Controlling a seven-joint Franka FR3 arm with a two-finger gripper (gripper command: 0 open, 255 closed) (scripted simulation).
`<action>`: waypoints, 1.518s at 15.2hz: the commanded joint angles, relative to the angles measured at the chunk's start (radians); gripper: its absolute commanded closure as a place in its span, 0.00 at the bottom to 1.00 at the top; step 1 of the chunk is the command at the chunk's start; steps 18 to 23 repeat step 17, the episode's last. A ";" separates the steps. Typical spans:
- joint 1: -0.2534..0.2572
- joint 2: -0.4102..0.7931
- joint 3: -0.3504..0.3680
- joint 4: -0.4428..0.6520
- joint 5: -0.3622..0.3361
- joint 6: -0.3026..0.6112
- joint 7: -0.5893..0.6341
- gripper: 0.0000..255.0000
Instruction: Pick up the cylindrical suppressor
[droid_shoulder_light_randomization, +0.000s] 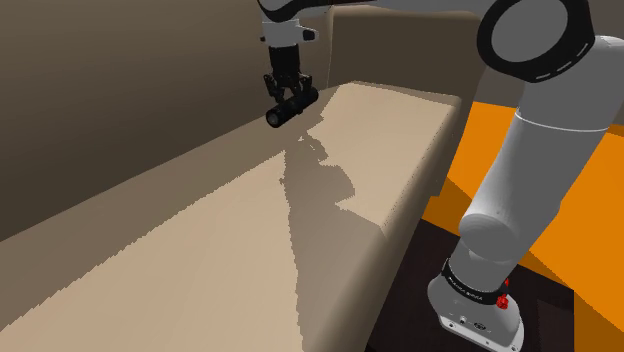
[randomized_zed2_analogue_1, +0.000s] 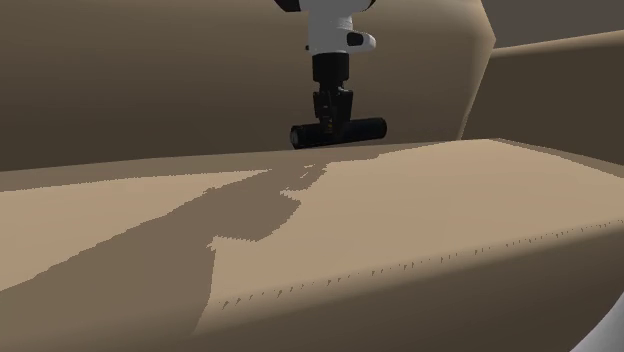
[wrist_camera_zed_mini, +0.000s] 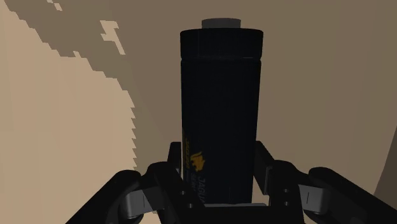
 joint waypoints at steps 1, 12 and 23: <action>0.001 0.004 0.000 0.015 -0.001 -0.014 0.001 1.00; 0.013 0.054 0.007 0.229 -0.017 -0.181 0.008 1.00; 0.019 0.077 0.009 0.303 -0.026 -0.233 0.012 1.00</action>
